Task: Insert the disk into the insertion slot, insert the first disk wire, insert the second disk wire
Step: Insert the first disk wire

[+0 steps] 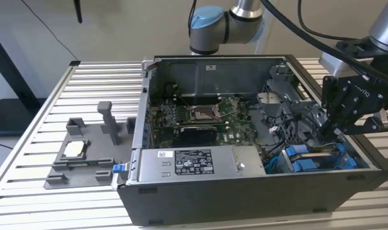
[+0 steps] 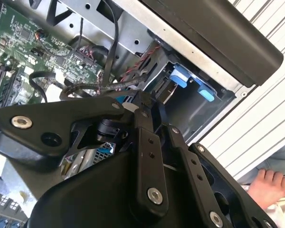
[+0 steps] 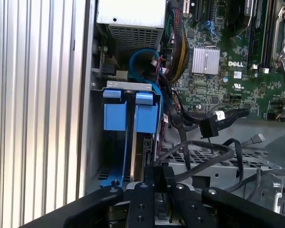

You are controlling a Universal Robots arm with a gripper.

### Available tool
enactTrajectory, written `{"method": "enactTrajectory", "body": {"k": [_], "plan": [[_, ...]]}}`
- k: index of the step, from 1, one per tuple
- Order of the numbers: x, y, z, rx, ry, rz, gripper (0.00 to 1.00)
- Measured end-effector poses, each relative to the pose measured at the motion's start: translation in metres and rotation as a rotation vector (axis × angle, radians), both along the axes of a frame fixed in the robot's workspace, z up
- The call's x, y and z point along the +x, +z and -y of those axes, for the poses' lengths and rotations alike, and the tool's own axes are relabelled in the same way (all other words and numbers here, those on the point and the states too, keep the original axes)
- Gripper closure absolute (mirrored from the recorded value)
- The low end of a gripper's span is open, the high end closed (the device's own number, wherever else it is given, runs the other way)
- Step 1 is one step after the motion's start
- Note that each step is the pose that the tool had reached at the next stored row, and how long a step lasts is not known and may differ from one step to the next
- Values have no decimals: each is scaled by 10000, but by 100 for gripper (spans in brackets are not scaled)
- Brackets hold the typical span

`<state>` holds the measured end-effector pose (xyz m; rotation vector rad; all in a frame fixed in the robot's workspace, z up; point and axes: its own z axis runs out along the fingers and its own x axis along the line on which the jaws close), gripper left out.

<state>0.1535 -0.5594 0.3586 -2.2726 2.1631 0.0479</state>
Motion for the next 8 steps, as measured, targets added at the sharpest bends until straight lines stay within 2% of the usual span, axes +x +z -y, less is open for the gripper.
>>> {"method": "enactTrajectory", "body": {"k": [3, 7, 8], "plan": [[36, -24, 1, 2, -1, -142, 81], [75, -46, 2, 2, -3, -407, 81], [80, -51, 3, 3, -7, -458, 81]]}}
